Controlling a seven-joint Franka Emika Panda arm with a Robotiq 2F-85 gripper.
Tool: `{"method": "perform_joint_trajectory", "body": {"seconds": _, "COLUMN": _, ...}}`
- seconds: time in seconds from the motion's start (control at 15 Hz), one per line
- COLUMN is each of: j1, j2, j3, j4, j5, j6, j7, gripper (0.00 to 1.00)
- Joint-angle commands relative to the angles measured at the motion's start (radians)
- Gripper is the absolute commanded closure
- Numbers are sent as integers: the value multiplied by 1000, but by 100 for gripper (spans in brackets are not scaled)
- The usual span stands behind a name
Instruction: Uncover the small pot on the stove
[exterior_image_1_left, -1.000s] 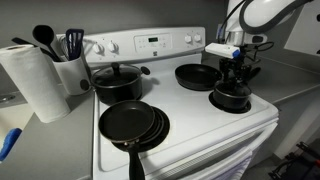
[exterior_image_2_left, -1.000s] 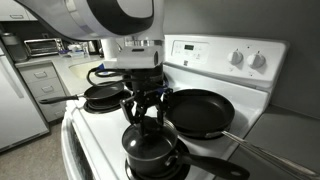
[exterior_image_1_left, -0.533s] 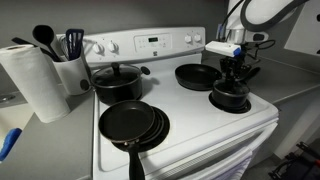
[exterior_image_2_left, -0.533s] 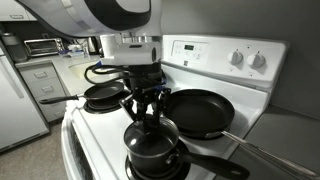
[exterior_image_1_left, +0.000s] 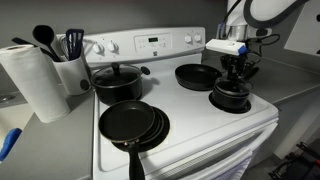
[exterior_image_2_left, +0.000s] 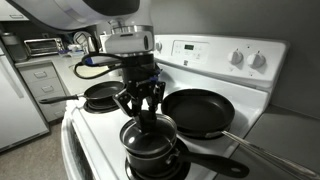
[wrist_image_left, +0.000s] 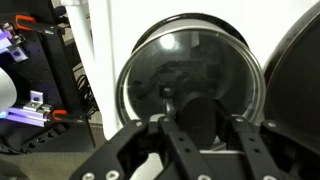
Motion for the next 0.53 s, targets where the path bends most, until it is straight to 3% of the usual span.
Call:
{"method": "perform_joint_trajectory", "body": {"seconds": 0.0, "j1": 13, "j2": -52, "j3": 11, "j4": 15, "j5": -29, "j6": -47, "j7": -29, "gripper": 86}}
{"method": "perform_joint_trajectory", "body": {"seconds": 0.47, "j1": 52, "j2": -105, "j3": 57, "j4": 18, "j5": -2, "j6": -47, "j7": -64, "gripper": 86}}
